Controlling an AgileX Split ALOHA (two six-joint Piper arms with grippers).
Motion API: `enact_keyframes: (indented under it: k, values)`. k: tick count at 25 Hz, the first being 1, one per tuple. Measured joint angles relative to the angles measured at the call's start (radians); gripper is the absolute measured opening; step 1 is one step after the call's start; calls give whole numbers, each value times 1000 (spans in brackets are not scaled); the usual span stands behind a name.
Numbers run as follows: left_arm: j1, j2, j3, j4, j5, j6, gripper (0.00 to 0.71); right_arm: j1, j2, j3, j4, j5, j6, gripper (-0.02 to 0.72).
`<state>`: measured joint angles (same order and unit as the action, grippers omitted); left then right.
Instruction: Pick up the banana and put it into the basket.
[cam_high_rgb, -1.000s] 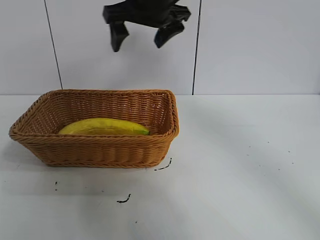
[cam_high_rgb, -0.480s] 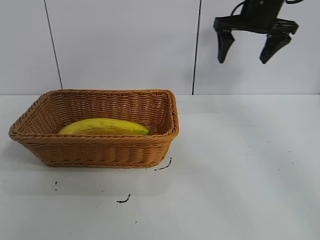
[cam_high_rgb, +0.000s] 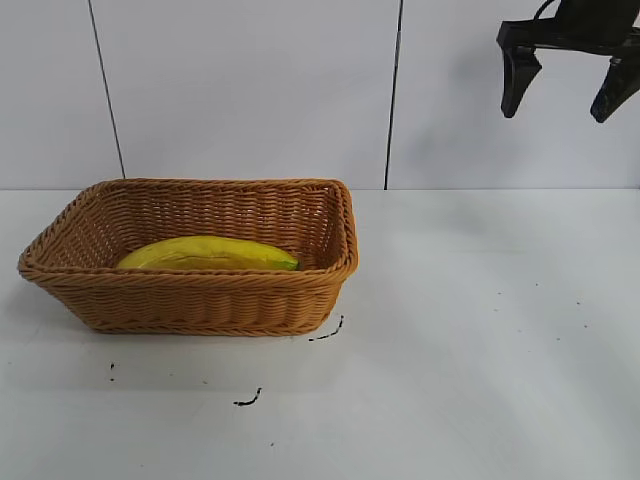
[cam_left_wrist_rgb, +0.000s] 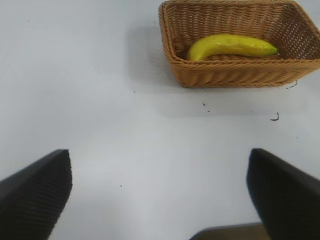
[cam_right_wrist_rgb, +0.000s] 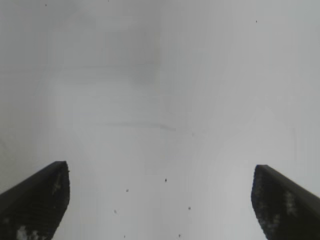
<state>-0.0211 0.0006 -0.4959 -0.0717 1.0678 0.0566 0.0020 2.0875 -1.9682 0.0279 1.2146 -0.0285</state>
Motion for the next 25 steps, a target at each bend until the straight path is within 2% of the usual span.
enact_keyframes:
  k: [9,17,19,22,23,25]
  values:
    - [0,0,0,0,0,0,690,0,-444,613,7,0,-22,692]
    - [0,0,0,0,0,0,690,0,-891,1070,36,-1,-22,692]
    - [0,0,0,0,0,0,690,0,-1007,1163,36,-25,-22,692]
    - [0,0,0,0,0,0,690,0,-1178,1307,34,-124,-22,692]
    - [0,0,0,0,0,0,690,0,-1178,1307,34,-124,-22,692]
    - [0,0,0,0,0,0,690,0,-1295,1384,35,-182,-22,692]
